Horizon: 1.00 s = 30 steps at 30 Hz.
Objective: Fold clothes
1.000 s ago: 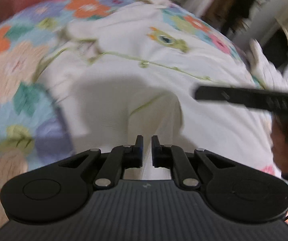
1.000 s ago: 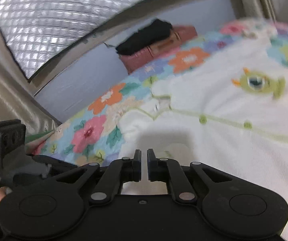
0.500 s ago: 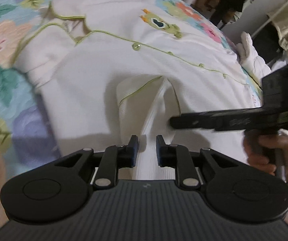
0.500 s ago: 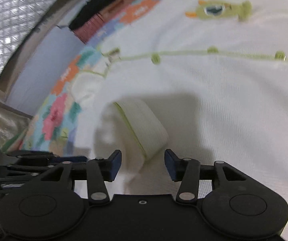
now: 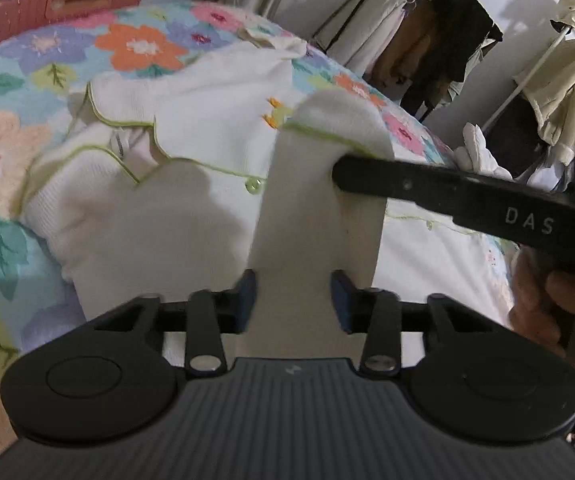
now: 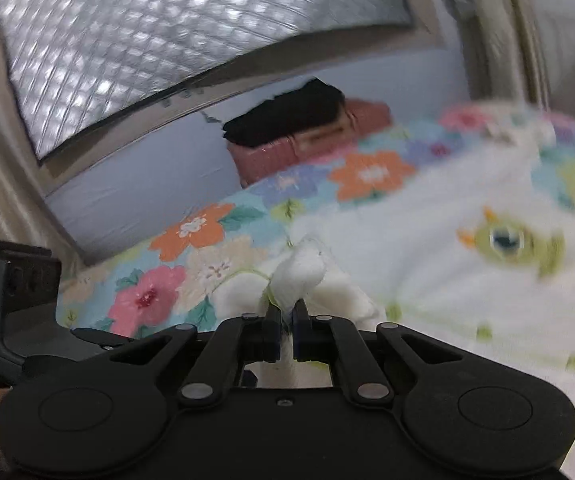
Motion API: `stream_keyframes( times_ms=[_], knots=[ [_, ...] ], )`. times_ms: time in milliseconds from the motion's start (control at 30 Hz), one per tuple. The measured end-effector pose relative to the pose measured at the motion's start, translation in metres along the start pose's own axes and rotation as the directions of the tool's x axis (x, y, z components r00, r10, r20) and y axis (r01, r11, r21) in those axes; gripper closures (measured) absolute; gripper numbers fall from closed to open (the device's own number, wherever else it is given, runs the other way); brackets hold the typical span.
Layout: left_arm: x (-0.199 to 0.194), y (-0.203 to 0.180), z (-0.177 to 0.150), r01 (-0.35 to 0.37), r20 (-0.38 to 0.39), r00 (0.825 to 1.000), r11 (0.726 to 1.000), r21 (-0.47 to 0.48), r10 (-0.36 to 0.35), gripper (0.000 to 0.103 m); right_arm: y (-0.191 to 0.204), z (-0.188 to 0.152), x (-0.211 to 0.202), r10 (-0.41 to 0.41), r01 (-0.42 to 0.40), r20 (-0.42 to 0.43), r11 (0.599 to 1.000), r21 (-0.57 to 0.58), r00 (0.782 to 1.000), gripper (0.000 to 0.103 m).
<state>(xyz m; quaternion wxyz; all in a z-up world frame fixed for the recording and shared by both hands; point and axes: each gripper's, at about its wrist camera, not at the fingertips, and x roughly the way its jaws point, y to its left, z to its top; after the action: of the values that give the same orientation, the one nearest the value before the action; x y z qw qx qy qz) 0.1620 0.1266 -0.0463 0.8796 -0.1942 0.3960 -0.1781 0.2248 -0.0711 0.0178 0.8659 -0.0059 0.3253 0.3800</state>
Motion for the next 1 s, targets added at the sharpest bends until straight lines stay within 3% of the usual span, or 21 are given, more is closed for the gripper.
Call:
stream_keyframes(
  times_ms=[67, 133, 167, 267, 400, 533, 600, 700, 767, 800, 833, 867, 1000],
  knots=[
    [0.006, 0.006, 0.001, -0.028, -0.011, 1.000, 0.999, -0.020, 0.028, 0.086, 0.011, 0.004, 0.009, -0.076, 0.075, -0.005, 0.993, -0.093, 0.997, 0.095],
    [0.013, 0.016, -0.002, -0.058, -0.037, 0.998, 0.997, -0.049, 0.057, 0.085, 0.010, 0.003, 0.023, -0.078, 0.075, -0.023, 0.989, -0.127, 0.997, 0.094],
    [0.017, 0.021, -0.004, -0.089, -0.055, 0.995, 0.995, -0.051, 0.087, 0.085, 0.007, 0.002, 0.029, -0.075, 0.071, -0.030, 0.990, -0.123, 0.997, 0.088],
    [0.028, 0.034, -0.010, -0.135, -0.101, 0.986, 0.989, -0.063, 0.129, 0.085, -0.023, -0.005, 0.031, -0.055, 0.057, -0.043, 0.997, 0.050, 0.998, 0.074],
    [0.036, 0.041, -0.007, -0.108, -0.122, 0.988, 0.990, -0.094, 0.096, 0.085, -0.068, -0.027, 0.018, -0.017, 0.029, -0.043, 0.954, 0.298, 0.999, 0.073],
    [0.043, 0.036, 0.009, -0.086, -0.110, 0.991, 0.994, -0.065, 0.079, 0.077, -0.091, -0.052, 0.023, -0.029, 0.062, -0.086, 0.912, 0.406, 0.996, 0.071],
    [0.047, 0.033, 0.019, -0.057, -0.092, 0.994, 0.997, -0.054, 0.052, 0.058, -0.096, -0.062, 0.031, -0.006, 0.055, -0.109, 0.893, 0.447, 0.994, 0.068],
    [0.061, 0.030, 0.033, 0.009, -0.086, 0.996, 0.999, -0.035, -0.012, 0.050, -0.100, -0.073, 0.045, 0.050, 0.025, -0.139, 0.870, 0.493, 0.989, 0.062],
    [0.076, 0.025, 0.035, -0.026, -0.081, 0.996, 1.000, 0.001, 0.026, 0.054, -0.098, -0.077, 0.053, 0.077, 0.007, -0.151, 0.871, 0.491, 0.986, 0.059],
    [0.084, 0.022, 0.035, -0.045, -0.078, 0.996, 0.999, 0.019, 0.047, 0.074, -0.096, -0.078, 0.057, 0.086, 0.001, -0.157, 0.874, 0.486, 0.984, 0.059],
    [0.085, 0.023, 0.032, -0.030, -0.077, 0.997, 0.999, 0.015, 0.031, 0.081, -0.095, -0.079, 0.061, 0.091, 0.000, -0.165, 0.877, 0.481, 0.982, 0.058],
    [0.085, 0.024, 0.030, -0.011, -0.076, 0.997, 1.000, 0.008, 0.011, 0.098, -0.094, -0.080, 0.064, 0.096, -0.002, -0.172, 0.879, 0.476, 0.980, 0.058],
    [0.075, 0.030, 0.027, 0.045, -0.027, 0.999, 0.999, -0.022, -0.045, 0.098, -0.093, -0.077, 0.067, 0.131, -0.033, -0.177, 0.884, 0.467, 0.975, 0.051]
  ],
)
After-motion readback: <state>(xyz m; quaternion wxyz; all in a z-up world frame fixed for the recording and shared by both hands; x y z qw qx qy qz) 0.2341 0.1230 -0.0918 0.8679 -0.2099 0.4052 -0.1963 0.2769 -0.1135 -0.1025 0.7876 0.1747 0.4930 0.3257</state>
